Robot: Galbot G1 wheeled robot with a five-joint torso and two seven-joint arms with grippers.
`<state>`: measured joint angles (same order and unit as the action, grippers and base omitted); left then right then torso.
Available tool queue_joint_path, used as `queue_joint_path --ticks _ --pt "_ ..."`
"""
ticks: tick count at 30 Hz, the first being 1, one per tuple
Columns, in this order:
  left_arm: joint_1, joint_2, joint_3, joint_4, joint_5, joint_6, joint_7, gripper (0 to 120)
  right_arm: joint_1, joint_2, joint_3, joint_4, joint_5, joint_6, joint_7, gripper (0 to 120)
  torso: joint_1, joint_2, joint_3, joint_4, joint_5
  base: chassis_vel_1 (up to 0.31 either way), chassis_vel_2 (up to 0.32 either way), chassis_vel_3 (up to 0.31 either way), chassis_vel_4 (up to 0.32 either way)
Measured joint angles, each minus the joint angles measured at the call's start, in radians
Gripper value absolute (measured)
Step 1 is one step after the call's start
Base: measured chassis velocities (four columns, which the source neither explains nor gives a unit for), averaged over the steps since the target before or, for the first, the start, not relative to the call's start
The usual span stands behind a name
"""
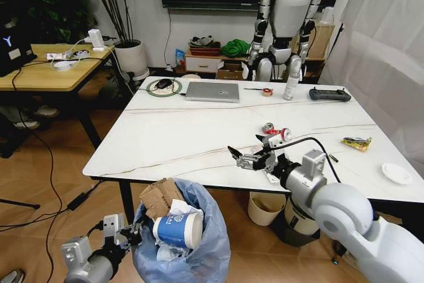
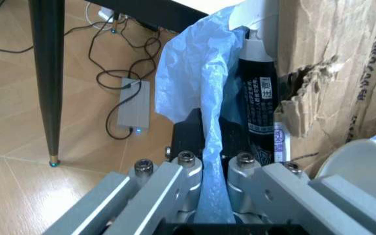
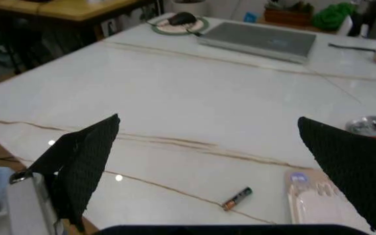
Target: Pick up the trash bin and place the trash from the table into it.
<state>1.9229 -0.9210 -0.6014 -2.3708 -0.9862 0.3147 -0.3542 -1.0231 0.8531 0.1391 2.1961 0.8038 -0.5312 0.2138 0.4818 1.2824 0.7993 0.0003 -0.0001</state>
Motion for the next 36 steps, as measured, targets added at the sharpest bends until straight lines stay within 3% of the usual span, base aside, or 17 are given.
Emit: queue_joint_path --ticks 9,20,36 --pt "0.006 0.004 -0.02 0.001 -0.009 0.0 -0.003 0 -0.002 0.126 0.035 -0.16 -0.119 -0.075 0.031 100 0.0 0.0 0.0 0.0 0.0 0.0 0.0 0.0 0.0" --pt "0.003 -0.011 -0.024 0.001 -0.005 -0.001 -0.003 0 -0.005 0.156 -0.042 -0.236 -0.223 -0.032 -0.016 100 0.0 0.0 0.0 -0.0001 -0.0001 0.0 0.0 0.0 0.0" --pt "0.007 -0.016 -0.023 -0.003 0.001 -0.001 -0.003 0 0.022 0.215 -0.073 -0.309 -0.232 -0.005 -0.023 99 0.0 0.0 0.0 -0.0001 -0.0001 0.0 0.0 0.0 0.0"
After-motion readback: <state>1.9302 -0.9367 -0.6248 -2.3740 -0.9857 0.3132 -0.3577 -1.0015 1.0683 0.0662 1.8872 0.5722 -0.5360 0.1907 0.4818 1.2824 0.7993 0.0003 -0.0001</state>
